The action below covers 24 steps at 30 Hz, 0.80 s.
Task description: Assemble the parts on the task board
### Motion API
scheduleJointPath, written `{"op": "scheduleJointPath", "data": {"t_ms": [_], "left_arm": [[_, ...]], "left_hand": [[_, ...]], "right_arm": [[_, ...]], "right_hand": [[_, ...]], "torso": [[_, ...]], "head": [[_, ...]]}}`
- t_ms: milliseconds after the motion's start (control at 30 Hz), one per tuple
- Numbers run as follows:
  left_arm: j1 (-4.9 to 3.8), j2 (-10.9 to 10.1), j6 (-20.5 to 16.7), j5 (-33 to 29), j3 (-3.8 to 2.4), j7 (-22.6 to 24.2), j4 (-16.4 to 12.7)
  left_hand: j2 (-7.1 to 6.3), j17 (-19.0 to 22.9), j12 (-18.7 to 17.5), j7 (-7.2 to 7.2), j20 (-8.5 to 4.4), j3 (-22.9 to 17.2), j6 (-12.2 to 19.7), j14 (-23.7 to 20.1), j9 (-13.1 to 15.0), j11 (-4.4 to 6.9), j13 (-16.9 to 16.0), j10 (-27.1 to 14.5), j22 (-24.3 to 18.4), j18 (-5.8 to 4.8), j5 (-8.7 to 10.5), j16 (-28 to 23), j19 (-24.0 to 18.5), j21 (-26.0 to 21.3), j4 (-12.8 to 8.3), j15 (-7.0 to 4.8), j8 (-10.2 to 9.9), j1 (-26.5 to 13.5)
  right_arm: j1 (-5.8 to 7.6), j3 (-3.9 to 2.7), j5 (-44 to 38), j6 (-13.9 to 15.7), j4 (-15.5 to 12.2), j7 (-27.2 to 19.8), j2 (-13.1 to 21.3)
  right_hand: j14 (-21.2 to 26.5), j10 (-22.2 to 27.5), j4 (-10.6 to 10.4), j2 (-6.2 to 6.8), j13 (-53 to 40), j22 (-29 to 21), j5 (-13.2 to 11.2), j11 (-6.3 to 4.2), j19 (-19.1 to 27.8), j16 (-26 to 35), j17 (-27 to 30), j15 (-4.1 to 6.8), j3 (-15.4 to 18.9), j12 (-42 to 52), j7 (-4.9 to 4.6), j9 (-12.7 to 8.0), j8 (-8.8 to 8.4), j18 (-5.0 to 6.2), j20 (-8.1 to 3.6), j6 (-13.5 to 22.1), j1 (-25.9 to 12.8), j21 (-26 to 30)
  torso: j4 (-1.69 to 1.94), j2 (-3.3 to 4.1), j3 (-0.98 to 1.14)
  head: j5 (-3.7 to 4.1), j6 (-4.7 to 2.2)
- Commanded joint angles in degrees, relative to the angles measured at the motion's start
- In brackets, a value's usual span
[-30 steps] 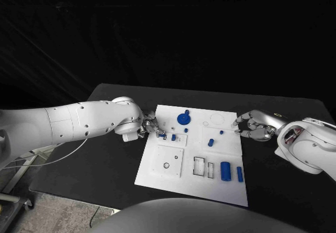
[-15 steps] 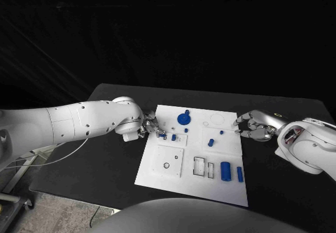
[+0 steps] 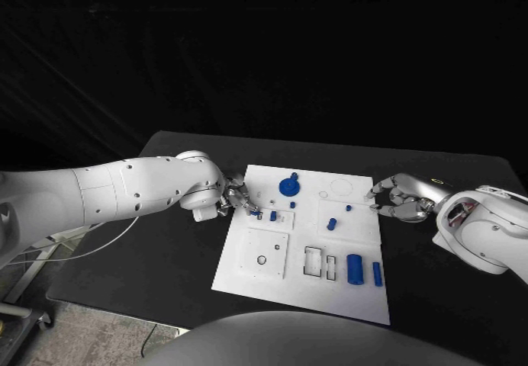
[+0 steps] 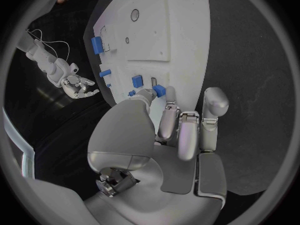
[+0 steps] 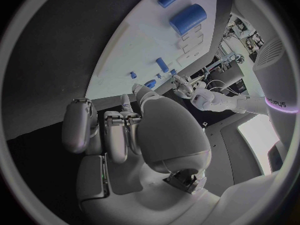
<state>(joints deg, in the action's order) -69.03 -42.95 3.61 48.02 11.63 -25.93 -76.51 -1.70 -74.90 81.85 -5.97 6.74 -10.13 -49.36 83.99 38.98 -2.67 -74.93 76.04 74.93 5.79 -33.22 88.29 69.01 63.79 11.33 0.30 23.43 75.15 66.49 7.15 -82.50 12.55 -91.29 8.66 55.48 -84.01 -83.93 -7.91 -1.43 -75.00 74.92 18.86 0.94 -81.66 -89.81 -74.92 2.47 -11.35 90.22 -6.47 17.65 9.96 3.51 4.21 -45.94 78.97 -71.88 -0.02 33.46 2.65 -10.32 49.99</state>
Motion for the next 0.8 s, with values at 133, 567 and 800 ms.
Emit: {"op": "scheduleJointPath", "data": {"t_ms": [133,567,800], "left_arm": [[0.91,-0.2,1.6,-1.3,0.69,-1.7,0.4],[0.91,-0.8,1.1,-2.5,0.69,-1.3,0.4],[0.91,-1.3,0.1,-3.6,0.69,-0.9,0.3]], "left_hand": [[0.15,-11.1,-0.3,0.42,-0.47,-1.6,-0.2,1.8,-3.9,0.56,-4.3,-0.1,6.6,0.63,0.16,0.4,0.2,0.3,-2.3,-0.46,0.8,1.0],[0.01,-11.2,-0.6,0.85,-0.75,-2.7,-0.9,1.8,-3.2,0.90,-3.9,-0.2,6.6,0.61,-0.15,0.4,0.3,0.4,-4.6,-0.77,2.4,2.4],[-0.37,-11.1,-1.4,1.00,-1.29,-11.5,-1.5,1.8,-2.9,1.22,-3.3,-0.5,6.6,0.58,18.79,0.3,0.1,0.6,-8.1,-1.19,3.5,3.6]], "right_arm": [[-0.06,0.00,-0.1,-1.0,0.0,0.3,0.0],[-0.09,0.00,-0.1,-1.2,0.1,0.5,0.0],[-0.10,0.00,-0.1,-1.2,0.1,0.5,0.0]], "right_hand": [[-6.0,-6.1,-0.1,0.03,-15.0,9.6,0.4,0.34,0.4,-0.2,-15.1,-0.35,-0.4,-0.2,-0.06,-0.1,-0.12,0.68,-0.05,-0.5,0.4,0.4],[-6.0,-6.1,-0.1,0.04,-15.0,9.5,0.4,0.36,0.5,-0.2,-15.1,-0.36,-0.4,-0.2,-0.08,-0.1,-0.08,0.73,-0.04,-0.5,0.4,0.6],[-6.0,-6.1,-0.1,0.04,-15.0,9.5,0.4,0.39,0.5,-0.2,-15.1,-0.37,-0.5,-0.2,-0.11,0.0,-0.01,0.74,-0.04,-0.7,0.3,0.7]], "torso": [[0.03,-0.01,-0.02],[-0.01,0.00,-0.01],[0.01,0.01,0.02]], "head": [[-0.15,0.01],[-0.35,0.01],[-0.33,0.01]]}}
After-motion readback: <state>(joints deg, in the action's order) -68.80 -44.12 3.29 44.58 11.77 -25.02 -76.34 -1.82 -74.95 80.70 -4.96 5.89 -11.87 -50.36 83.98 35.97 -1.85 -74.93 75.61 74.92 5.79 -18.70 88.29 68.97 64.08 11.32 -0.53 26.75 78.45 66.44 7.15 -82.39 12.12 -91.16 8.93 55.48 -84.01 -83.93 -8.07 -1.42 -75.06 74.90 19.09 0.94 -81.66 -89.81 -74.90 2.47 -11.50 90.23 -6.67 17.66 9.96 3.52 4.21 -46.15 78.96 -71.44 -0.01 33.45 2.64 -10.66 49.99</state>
